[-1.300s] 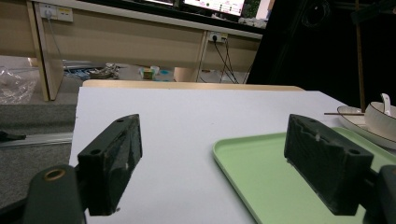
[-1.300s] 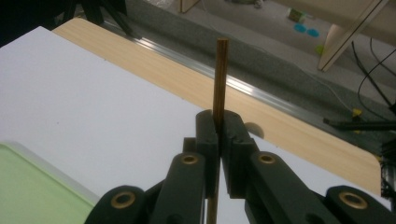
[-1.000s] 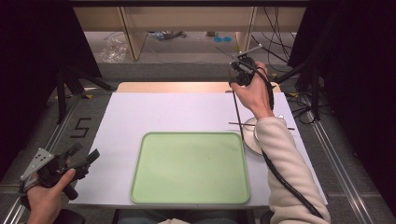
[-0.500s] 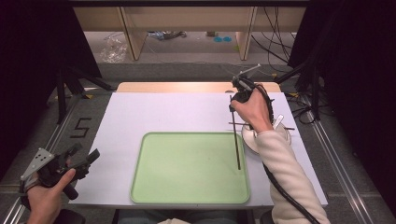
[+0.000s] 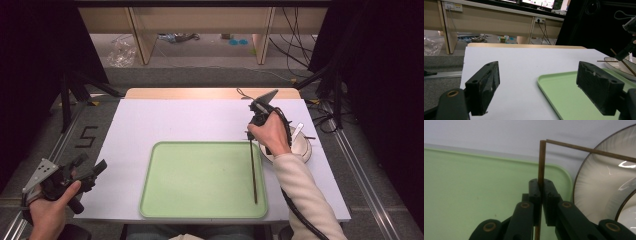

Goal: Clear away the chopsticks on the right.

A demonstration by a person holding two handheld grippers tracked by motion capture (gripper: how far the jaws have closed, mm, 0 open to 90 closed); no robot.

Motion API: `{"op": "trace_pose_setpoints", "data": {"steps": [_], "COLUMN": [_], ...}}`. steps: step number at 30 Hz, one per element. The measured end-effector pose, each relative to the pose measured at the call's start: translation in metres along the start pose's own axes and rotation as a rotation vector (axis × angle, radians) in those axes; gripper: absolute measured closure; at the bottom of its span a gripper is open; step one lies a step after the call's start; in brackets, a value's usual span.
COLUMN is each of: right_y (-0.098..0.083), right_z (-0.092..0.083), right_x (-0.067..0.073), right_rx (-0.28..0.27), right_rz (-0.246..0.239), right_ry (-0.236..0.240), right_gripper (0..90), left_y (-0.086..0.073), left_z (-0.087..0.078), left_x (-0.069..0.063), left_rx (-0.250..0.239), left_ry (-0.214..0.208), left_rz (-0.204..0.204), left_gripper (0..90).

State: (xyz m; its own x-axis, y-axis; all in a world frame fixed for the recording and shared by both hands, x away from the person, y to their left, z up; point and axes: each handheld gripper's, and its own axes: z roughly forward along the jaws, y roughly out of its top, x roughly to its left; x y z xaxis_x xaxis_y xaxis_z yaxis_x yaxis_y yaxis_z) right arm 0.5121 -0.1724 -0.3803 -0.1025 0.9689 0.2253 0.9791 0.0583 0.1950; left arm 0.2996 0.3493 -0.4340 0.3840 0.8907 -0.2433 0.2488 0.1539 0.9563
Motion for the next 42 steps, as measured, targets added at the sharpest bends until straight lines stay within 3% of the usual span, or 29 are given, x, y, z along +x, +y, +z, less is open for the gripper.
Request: {"op": "trace_pose_setpoints", "data": {"steps": [1, 3, 6, 9, 10, 11, 16, 18, 20, 22, 23, 25, 26, 27, 29, 30, 31, 33, 35, 37, 38, 40, 42], "right_y": [-0.001, -0.002, -0.003, -0.006, -0.005, -0.006, -0.008, -0.008, -0.009, -0.008, -0.01, -0.009, -0.009, -0.009, -0.01, -0.011, -0.009, -0.01, -0.011, -0.01, -0.011, -0.01, -0.012], "right_z": [0.002, 0.006, 0.013, 0.02, 0.022, 0.025, 0.036, 0.042, 0.047, 0.05, 0.052, 0.053, 0.055, 0.055, 0.058, 0.06, 0.06, 0.063, 0.065, 0.067, 0.068, 0.067, 0.069], "right_x": [-0.001, -0.003, -0.004, -0.006, -0.004, -0.006, -0.005, -0.004, -0.007, -0.005, -0.007, -0.006, -0.004, -0.004, -0.005, -0.007, -0.006, -0.008, -0.007, -0.003, -0.006, -0.005, -0.005], "right_rx": [0.006, 0.019, 0.04, 0.072, 0.076, 0.07, 0.125, 0.13, 0.143, 0.149, 0.147, 0.161, 0.141, 0.164, 0.151, 0.147, 0.165, 0.173, 0.159, 0.154, 0.161, 0.184, 0.153], "right_rz": [0.003, 0.008, 0.025, 0.013, 0.053, 0.032, 0.039, 0.067, 0.024, 0.049, 0.012, 0.011, 0.038, 0.032, 0.031, 0.003, 0.033, -0.003, -0.006, 0.035, -0.015, -0.016, -0.029], "right_ry": [-0.006, -0.014, -0.031, -0.057, -0.063, -0.067, -0.099, -0.108, -0.135, -0.126, -0.147, -0.153, -0.149, -0.158, -0.161, -0.17, -0.166, -0.182, -0.183, -0.176, -0.186, -0.19, -0.192], "right_gripper": [87.5, 87.5, 87.5, 87.4, 87.5, 87.4, 87.4, 87.3, 87.2, 87.2, 87.1, 86.9, 86.8, 86.7, 86.4, 86.3, 86.1, 85.8, 85.7, 85.5, 85.2, 84.0, 83.1], "left_y": [0.0, 0.0, 0.0, 0.0, 0.0, 0.0, 0.0, 0.0, 0.0, 0.0, 0.0, 0.0, 0.0, 0.0, 0.0, 0.0, 0.0, 0.0, 0.0, 0.0, 0.0, 0.0, 0.0], "left_z": [0.0, 0.001, 0.001, 0.001, 0.001, 0.001, 0.001, 0.001, 0.001, 0.001, 0.001, 0.001, 0.001, 0.001, 0.001, 0.001, 0.001, 0.001, 0.001, 0.001, 0.001, 0.001, 0.001], "left_x": [0.001, 0.0, 0.0, 0.0, 0.0, 0.0, 0.0, 0.0, 0.001, 0.0, 0.0, 0.0, 0.0, 0.0, -0.001, 0.0, -0.001, 0.0, 0.0, -0.001, 0.0, 0.0, 0.0], "left_rx": [-0.002, -0.004, -0.003, -0.004, -0.003, -0.003, -0.002, -0.003, -0.003, -0.004, -0.004, -0.004, -0.004, -0.004, 0.0, -0.001, 0.0, -0.005, -0.004, -0.001, -0.002, -0.005, -0.004], "left_ry": [-0.012, -0.003, -0.003, -0.004, -0.002, -0.003, -0.005, -0.005, -0.009, -0.005, -0.004, -0.004, -0.005, -0.005, -0.003, -0.007, -0.002, -0.006, -0.005, -0.003, -0.004, -0.005, -0.005], "left_rz": [0.021, -0.001, 0.001, 0.001, -0.001, 0.001, 0.004, 0.0, 0.01, 0.003, 0.001, -0.001, -0.001, -0.001, -0.001, 0.007, -0.001, 0.0, 0.001, 0.0, 0.001, 0.0, 0.001], "left_gripper": [18.7, 18.7, 18.7, 18.8, 18.7, 18.7, 18.7, 18.7, 18.7, 18.7, 18.7, 18.7, 18.7, 18.7, 18.7, 18.7, 18.8, 18.8, 18.8, 18.8, 18.8, 18.8, 18.8]}}
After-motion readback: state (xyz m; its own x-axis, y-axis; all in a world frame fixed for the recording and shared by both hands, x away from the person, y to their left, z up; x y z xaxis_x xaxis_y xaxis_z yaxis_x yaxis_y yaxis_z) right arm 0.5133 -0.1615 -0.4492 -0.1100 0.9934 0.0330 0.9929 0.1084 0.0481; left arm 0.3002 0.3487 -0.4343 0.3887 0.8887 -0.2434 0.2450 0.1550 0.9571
